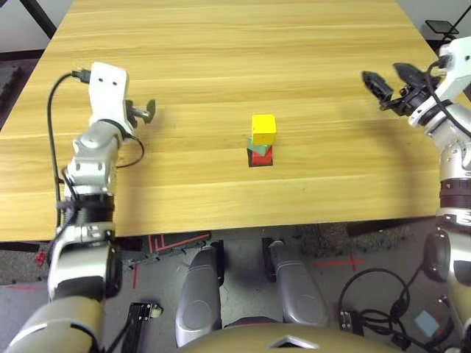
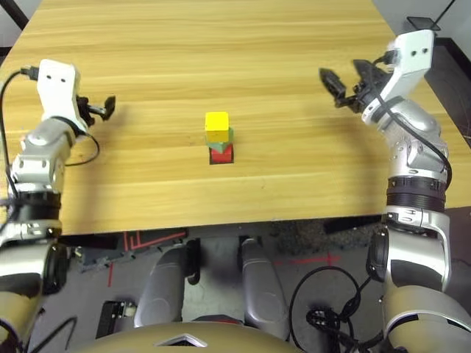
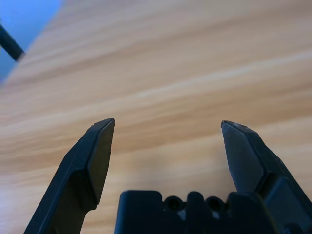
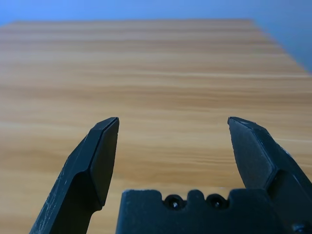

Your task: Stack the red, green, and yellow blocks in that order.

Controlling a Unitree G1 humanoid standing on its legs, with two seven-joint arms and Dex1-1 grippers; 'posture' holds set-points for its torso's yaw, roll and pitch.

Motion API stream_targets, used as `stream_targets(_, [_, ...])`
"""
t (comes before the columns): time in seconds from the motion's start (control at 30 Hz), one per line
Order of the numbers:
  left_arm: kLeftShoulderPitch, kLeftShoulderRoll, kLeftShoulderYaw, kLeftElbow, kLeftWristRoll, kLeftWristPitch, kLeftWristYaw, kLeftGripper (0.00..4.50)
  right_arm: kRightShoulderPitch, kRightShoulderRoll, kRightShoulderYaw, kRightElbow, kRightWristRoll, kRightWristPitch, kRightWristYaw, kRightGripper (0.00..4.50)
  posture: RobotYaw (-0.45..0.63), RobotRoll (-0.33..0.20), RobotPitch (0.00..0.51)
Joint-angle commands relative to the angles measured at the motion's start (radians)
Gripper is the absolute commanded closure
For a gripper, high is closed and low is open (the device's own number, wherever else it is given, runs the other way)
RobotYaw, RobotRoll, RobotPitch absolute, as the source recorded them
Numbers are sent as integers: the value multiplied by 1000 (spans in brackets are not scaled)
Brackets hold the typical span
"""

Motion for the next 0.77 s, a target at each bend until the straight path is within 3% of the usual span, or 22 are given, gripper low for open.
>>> stream_targets(0.03, [16,-41,-9,-73,20,-2,61,51,35,-5,-83,14,-9,-62,-114,0,134,38,281])
stream_targets(0.4, [150,-118,-68,-182,29,8,86,51,262,27,-183,-214,22,-34,-276,0,49,20,319])
stream_targets(0.77, [229,-117,-30,-288,33,51,127,51,214,27,-149,-91,17,-88,-246,0,148,45,280])
